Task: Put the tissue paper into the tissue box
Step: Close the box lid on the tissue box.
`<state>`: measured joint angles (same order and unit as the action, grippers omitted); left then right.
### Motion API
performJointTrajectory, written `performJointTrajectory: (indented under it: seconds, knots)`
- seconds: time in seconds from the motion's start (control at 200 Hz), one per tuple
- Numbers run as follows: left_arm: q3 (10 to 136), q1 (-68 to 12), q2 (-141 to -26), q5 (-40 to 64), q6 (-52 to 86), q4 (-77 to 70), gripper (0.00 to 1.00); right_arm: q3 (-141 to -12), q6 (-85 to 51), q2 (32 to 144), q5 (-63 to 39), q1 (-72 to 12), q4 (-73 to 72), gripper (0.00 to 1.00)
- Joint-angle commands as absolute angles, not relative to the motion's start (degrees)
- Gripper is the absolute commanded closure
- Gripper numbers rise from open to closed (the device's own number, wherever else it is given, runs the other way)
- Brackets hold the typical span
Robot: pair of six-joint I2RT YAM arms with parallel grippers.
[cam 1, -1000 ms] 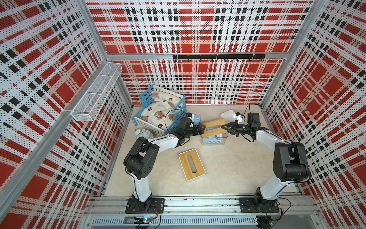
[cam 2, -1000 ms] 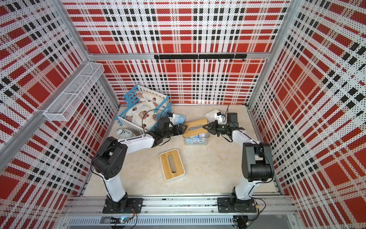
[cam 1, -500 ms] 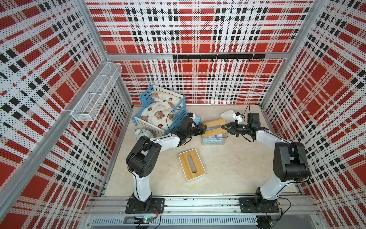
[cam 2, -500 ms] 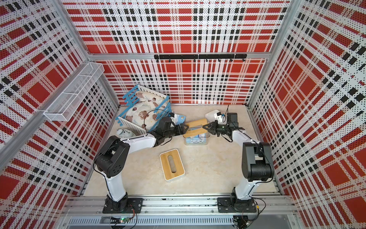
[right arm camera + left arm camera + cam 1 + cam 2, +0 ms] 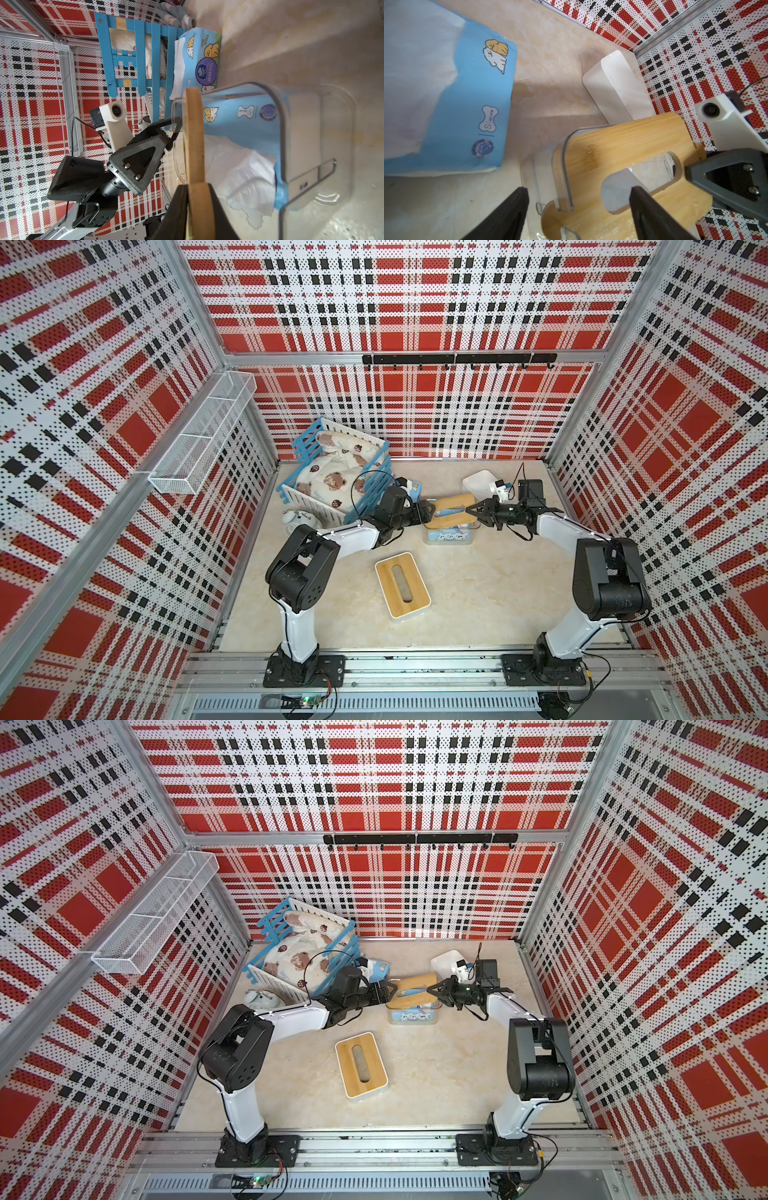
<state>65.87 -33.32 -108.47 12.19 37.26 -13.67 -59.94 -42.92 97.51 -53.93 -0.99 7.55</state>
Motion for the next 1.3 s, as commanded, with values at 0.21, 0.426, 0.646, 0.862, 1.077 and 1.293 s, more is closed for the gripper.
performJointTrajectory:
  seconds: [0.21, 0.426, 0.646, 0.862, 1.077, 1.293]
  knots:
    - [68.7, -33.9, -110.7, 13.3, 36.3, -13.4, 0.20, -59.7, -42.6, 99.0, -51.4, -0.8, 6.9, 0.80]
    - [72.1, -34.7, -113.4, 14.0, 35.0, -9.9, 0.22, -59.3, -42.8, 99.1, -52.2, -0.9, 5.5, 0.80]
    - [73.9, -35.2, -114.4, 12.2, 34.1, -6.7, 0.23, -59.0, -42.5, 98.8, -52.4, -1.0, 4.8, 0.80]
    - [72.6, -35.3, -114.6, 13.0, 35.0, -5.7, 0.23, -58.6, -42.6, 98.4, -52.6, -1.1, 3.9, 0.80]
    - [70.5, -34.8, -113.0, 18.9, 38.4, -9.3, 0.31, -58.6, -41.5, 98.8, -52.2, -1.1, 4.3, 0.79]
    - [68.9, -33.4, -111.7, 20.1, 39.6, -10.2, 0.40, -59.4, -39.8, 98.5, -51.1, -1.1, 5.9, 0.77]
